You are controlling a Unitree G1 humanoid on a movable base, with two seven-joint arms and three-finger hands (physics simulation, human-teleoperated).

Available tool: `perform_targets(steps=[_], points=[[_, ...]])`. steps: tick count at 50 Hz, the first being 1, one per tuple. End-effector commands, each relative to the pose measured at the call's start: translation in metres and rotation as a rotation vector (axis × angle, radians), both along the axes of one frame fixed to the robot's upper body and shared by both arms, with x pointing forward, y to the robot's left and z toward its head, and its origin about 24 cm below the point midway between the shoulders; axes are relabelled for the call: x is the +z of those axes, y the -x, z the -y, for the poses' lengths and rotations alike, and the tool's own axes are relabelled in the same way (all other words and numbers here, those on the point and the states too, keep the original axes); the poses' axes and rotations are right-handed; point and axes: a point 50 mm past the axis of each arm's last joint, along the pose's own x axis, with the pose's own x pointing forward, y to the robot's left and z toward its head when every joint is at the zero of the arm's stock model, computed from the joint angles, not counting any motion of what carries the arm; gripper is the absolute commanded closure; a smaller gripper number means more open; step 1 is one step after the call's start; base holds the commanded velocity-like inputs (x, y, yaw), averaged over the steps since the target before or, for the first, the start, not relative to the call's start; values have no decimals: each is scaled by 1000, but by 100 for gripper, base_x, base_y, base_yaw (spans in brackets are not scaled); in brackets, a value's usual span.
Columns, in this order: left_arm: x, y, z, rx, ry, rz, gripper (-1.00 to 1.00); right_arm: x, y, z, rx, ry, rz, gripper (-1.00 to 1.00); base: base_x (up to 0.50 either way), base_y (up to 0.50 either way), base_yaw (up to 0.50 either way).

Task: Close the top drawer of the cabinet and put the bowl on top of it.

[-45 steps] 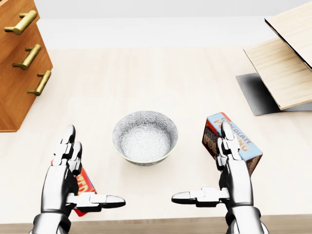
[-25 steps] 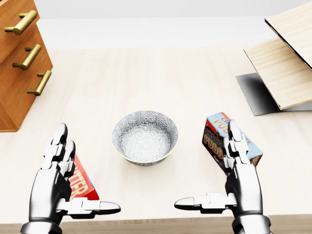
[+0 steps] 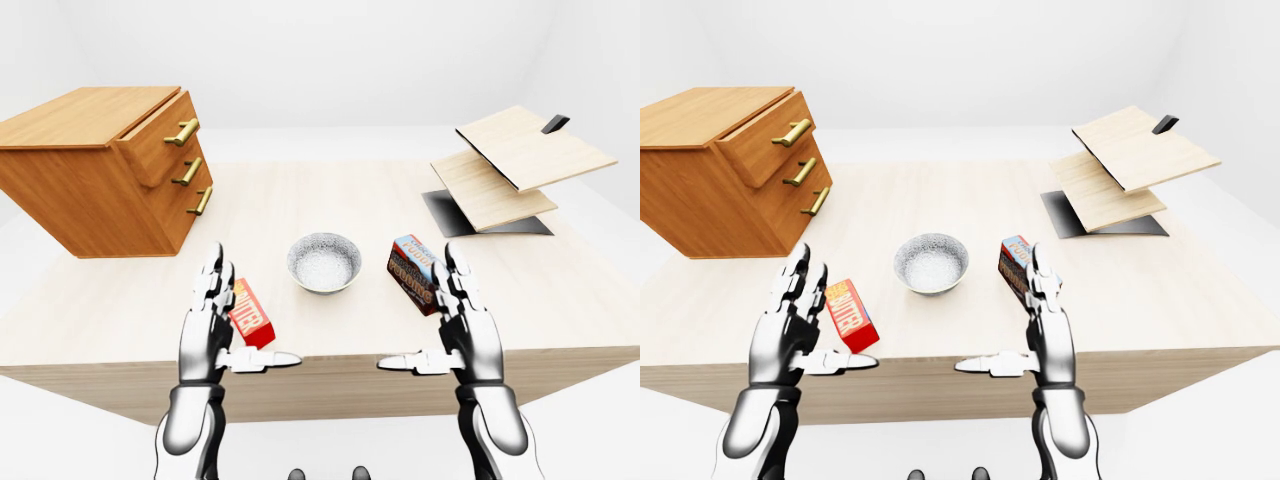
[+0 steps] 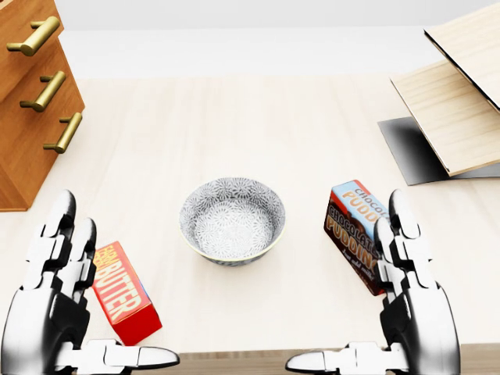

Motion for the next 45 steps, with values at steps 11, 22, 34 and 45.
perform_targets(steps=[11, 22, 34, 45], points=[[8, 9, 0, -5, 2, 29, -100, 10, 15, 0, 9, 0, 39, -100, 0, 0, 0], [7, 9, 0, -4, 5, 24, -100, 10, 15, 1, 13, -2, 43, -100, 11, 0, 0], [9, 8, -1, 1, 9, 33, -100, 9, 14, 1, 17, -6, 38, -100, 22, 0, 0], [10, 9, -1, -1, 11, 40, -100, 10, 15, 1, 20, -6, 39, -100, 23, 0, 0]])
